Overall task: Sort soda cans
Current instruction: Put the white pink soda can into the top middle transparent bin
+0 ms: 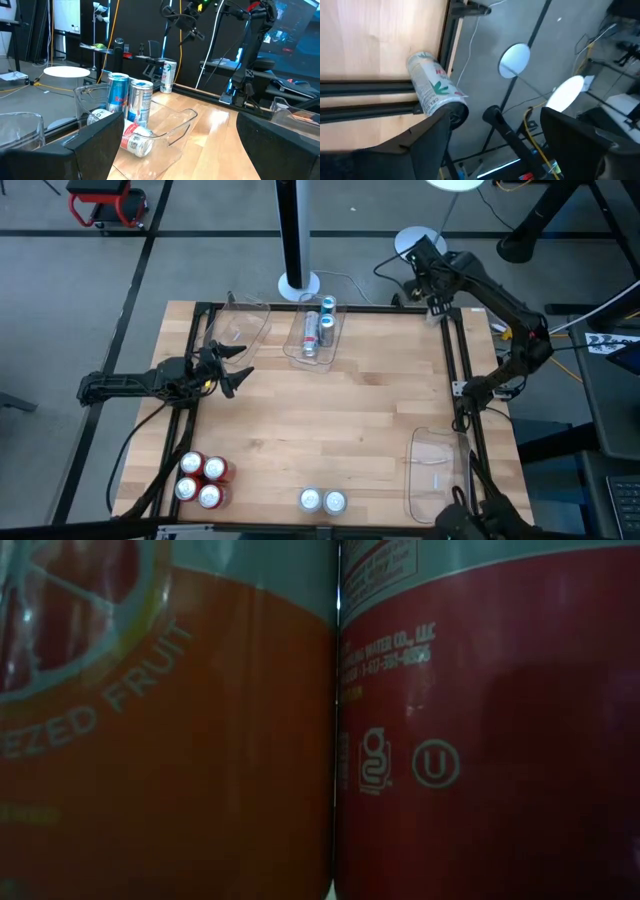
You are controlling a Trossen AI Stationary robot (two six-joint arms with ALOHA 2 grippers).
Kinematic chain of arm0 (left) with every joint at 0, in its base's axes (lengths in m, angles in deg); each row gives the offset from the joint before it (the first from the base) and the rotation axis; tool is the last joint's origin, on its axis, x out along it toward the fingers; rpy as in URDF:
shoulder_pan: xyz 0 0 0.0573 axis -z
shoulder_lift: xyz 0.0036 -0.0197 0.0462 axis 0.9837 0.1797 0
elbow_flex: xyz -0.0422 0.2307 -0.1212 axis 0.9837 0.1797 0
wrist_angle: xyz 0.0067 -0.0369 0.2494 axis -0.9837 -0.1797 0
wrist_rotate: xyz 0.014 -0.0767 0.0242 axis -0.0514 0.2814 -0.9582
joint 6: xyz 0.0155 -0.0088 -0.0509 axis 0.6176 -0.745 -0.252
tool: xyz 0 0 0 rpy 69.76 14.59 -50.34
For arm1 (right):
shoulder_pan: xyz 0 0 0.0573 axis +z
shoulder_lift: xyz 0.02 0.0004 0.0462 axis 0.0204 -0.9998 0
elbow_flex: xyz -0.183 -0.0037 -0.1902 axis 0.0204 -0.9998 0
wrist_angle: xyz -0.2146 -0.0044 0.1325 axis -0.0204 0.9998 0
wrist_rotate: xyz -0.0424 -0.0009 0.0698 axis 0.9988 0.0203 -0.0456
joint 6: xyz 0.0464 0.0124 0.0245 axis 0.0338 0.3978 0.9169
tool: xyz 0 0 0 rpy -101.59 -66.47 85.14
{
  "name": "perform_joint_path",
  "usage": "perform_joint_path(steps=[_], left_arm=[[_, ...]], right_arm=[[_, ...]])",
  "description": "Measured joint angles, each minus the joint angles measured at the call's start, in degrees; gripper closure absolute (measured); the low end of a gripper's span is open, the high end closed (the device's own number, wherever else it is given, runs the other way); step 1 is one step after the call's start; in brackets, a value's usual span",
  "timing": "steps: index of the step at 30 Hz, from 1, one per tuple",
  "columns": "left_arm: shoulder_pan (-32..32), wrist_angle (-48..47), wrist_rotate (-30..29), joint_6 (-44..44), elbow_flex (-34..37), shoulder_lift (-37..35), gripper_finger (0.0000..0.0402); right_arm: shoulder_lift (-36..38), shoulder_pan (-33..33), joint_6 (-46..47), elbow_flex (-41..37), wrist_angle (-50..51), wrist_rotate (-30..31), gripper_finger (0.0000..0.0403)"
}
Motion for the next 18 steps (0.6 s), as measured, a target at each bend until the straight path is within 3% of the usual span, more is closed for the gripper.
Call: perform_joint_path(steps=[4, 10, 18], left_arm=[[0.0, 0.0, 0.0, 0.0, 0.0, 0.0, 0.0027], [0.0, 0.0, 0.0, 0.0, 0.0, 0.0, 0.0027], [0.0, 0.0, 0.0, 0.4, 0.0, 0.0, 0.0027]], right_arm=[[-0.8, -2.8, 0.2, 0.0, 0.9, -0.5, 0.0077], [-3.3, -5.5, 1.8, 0.0, 1.1, -0.7, 0.0009], [-4.7, -6.1, 0.4, -0.1, 2.4, -5.6, 0.0041]])
